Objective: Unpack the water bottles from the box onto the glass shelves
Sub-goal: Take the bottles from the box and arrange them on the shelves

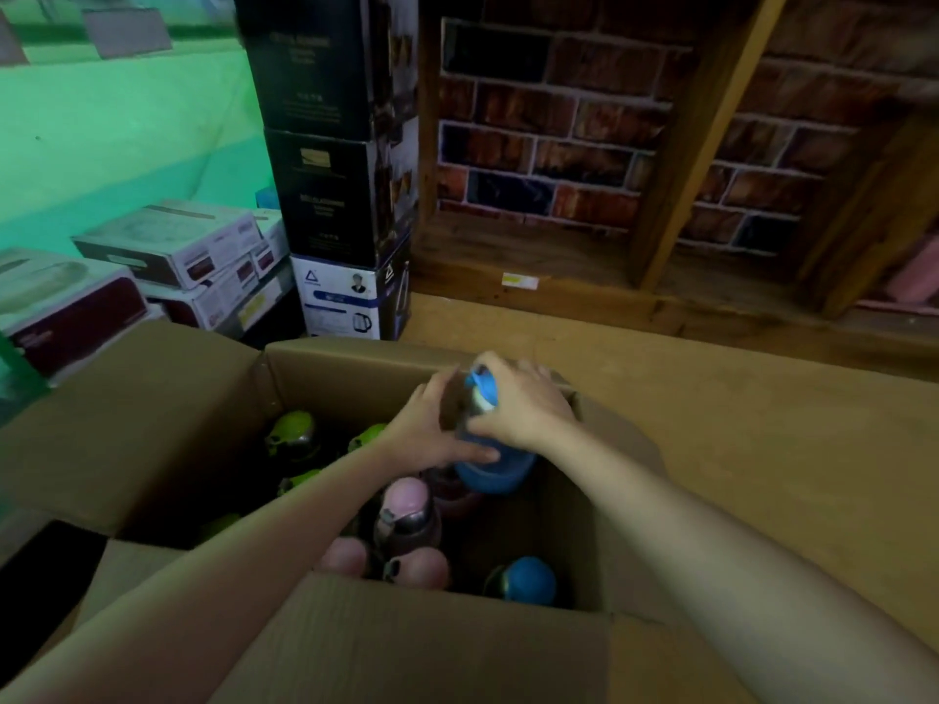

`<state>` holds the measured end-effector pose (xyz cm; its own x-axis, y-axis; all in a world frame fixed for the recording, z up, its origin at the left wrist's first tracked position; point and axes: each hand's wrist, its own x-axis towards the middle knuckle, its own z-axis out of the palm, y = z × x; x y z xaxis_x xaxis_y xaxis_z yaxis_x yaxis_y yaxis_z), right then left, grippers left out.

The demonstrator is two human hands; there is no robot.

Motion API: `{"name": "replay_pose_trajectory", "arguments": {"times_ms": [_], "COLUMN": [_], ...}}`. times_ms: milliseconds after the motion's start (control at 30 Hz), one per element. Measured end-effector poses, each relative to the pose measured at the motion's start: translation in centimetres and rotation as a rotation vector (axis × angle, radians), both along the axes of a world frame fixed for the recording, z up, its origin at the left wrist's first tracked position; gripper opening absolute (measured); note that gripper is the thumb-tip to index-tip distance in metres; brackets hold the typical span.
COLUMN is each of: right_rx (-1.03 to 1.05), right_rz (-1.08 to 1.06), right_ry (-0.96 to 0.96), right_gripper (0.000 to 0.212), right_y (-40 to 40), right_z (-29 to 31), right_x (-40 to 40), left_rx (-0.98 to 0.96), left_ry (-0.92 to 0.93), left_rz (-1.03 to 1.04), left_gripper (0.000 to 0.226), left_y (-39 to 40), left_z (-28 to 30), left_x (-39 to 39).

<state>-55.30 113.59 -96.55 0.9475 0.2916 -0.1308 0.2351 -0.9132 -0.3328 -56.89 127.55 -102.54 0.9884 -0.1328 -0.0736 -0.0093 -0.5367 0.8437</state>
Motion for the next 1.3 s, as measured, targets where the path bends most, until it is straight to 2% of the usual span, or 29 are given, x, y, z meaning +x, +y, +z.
{"name": "replay_pose_trajectory", "arguments": {"times_ms": [133, 167, 267, 467, 667, 800, 900, 967, 1133, 1300], "right_rx": [0.145, 0.177, 0.247, 0.395, 0.537, 0.648, 0.688, 0.677, 0.612, 0.545], "right_rz": [0.121, 0.152, 0.255, 0.499, 0.775, 0.889, 0.965, 1.007, 1.003, 0.971], "right_ry": [-0.122, -0.153, -0.270, -0.361, -0.403, -0.401, -0.345, -0.288, -0.112, -0.043], "right_gripper": [0.063, 0.064, 0.070, 0.075, 0.069, 0.077, 0.075, 0.071, 0.060, 0.053], "right_y": [1.7, 2.4, 5.4, 14.1, 23.3, 27.9, 30.8, 32.5, 35.9, 38.3], "right_z": [7.1, 8.7, 13.0, 21.2, 28.0, 31.7, 33.8, 35.0, 35.6, 35.0], "right_x": [-2.5, -3.1, -4.8, -7.9, -11.7, -14.8, -16.5, -17.5, -18.1, -17.9], "left_rx": [-0.216, -0.231, -0.272, -0.177, -0.160, -0.101, -0.084, -0.081, -0.068, -0.078], "left_ry": [-0.059, -0.099, -0.268, -0.436, -0.486, -0.550, -0.551, -0.561, -0.568, -0.512], "left_rz": [0.035, 0.054, 0.126, 0.433, 0.681, 0.841, 0.950, 1.021, 1.114, 1.178], "left_gripper": [0.128, 0.121, 0.076, 0.050, 0.069, 0.062, 0.053, 0.048, 0.077, 0.077], "left_y": [1.1, 1.7, 4.1, 12.1, 19.9, 23.4, 25.6, 27.4, 31.0, 33.1], "left_z": [5.7, 7.3, 11.9, 20.7, 28.8, 33.1, 35.7, 36.7, 36.9, 35.5], "left_x": [-1.8, -2.6, -5.2, -10.9, -18.0, -22.4, -24.8, -26.0, -27.0, -26.2]}}
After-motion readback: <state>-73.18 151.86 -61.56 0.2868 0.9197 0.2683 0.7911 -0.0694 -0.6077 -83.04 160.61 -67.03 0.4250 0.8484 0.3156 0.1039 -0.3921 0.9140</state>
